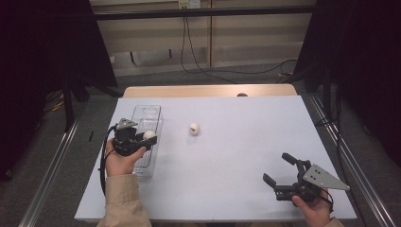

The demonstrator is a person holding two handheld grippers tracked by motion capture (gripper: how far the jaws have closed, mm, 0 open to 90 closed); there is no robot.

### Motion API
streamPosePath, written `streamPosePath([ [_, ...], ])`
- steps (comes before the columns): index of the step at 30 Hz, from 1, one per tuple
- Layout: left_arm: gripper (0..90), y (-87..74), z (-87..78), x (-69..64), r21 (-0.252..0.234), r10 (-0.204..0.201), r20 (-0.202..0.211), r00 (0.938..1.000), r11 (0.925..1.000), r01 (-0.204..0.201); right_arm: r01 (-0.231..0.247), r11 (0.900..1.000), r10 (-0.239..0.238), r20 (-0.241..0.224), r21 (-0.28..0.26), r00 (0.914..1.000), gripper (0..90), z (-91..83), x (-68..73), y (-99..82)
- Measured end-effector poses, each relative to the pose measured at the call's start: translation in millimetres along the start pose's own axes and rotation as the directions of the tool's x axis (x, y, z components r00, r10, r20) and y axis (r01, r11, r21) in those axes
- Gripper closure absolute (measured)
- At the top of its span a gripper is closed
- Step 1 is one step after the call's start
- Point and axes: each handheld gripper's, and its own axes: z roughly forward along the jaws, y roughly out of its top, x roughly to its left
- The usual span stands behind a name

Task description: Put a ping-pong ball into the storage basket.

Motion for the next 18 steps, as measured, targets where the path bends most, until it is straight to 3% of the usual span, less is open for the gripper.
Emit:
streamPosePath([
  [18,51.1,-4.0,-0.5,7.3,-0.001,-0.022,-0.035,0.9992,0.9998,0.022,0.000,1.0000,0.000,-0.003,-0.002,1.0000,1.7,0.0,-0.1,0.0],
])
